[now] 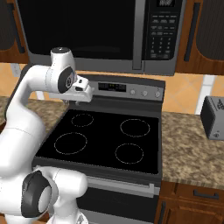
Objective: Open the microwave, place the bowl with waffle inside the microwave, then close the microwave door and turn it on.
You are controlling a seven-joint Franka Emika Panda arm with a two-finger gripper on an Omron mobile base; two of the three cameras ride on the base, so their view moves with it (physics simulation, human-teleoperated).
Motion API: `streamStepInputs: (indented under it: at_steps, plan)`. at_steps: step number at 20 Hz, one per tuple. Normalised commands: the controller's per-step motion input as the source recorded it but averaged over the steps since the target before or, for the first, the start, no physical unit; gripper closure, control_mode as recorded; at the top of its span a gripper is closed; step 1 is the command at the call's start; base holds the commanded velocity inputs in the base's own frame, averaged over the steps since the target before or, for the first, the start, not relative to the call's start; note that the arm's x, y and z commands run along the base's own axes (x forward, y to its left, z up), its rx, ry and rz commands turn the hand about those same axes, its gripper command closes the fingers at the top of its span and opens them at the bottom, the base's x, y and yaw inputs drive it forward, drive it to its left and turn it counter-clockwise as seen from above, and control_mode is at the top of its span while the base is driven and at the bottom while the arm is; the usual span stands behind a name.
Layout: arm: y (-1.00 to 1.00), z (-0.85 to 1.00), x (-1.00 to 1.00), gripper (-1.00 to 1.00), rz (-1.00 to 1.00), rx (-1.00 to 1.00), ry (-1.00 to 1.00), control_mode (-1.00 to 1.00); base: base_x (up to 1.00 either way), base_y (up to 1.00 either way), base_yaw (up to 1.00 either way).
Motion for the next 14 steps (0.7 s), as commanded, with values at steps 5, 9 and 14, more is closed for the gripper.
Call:
streamStepInputs:
  at_steps: [5, 9, 14]
  plan:
    - [-0.23, 0.19, -0.33, -1.00, 0.00, 0.11, -0.21, -1.00, 0.00, 0.00, 0.00]
    - [-0.57, 0.53, -0.51, -1.00, 0.00, 0.13, -0.46, -1.00, 0.00, 0.00, 0.00]
    - [-0.73, 0.47, -0.44, -1.00, -0.02, 0.00, -0.43, -1.00, 0.00, 0.00, 0.00]
